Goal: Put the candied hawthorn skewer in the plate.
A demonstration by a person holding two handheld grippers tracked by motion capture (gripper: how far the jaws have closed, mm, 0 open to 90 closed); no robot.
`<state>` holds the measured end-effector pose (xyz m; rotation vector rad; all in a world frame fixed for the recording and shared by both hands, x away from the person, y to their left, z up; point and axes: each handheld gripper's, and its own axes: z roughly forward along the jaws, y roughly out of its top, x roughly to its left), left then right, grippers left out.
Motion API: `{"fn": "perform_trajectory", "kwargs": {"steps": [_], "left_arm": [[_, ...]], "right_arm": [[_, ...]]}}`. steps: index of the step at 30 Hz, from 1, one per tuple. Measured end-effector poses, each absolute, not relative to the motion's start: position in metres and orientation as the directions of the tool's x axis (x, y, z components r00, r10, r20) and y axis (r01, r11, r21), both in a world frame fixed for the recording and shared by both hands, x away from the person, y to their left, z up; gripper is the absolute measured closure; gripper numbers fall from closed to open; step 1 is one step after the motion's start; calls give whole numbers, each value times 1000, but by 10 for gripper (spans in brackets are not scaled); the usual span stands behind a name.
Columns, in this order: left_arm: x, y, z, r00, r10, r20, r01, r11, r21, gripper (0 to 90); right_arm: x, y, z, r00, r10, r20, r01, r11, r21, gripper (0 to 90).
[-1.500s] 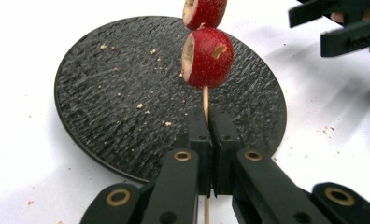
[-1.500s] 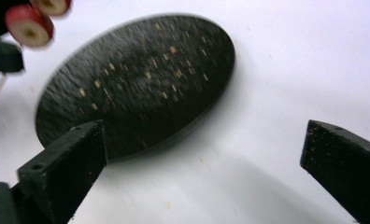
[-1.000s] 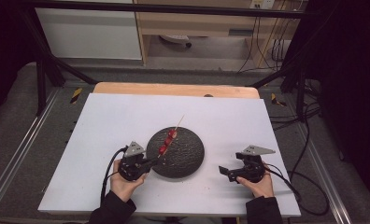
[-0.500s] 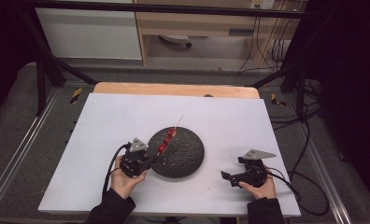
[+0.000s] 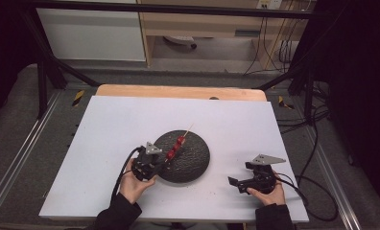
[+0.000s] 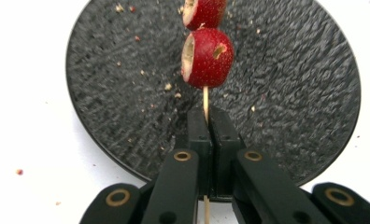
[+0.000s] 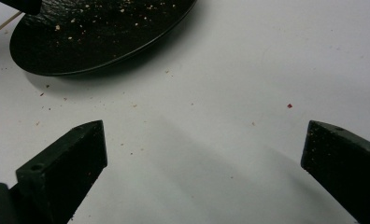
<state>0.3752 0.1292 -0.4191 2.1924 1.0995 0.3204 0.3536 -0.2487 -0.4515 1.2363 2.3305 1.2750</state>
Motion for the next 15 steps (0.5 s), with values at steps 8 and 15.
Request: {"fn": "perform_trajectory", "kwargs": {"steps": [8, 15], "left_arm": [[379, 124, -424, 603, 794, -77, 651, -434, 623, 883], [379, 122, -426, 603, 796, -63, 647, -441, 622, 883]], "right_arm": [[354, -248, -452, -625, 754, 203, 580, 274, 767, 11], [354, -249, -452, -626, 754, 197, 578, 280, 766, 11]]}}
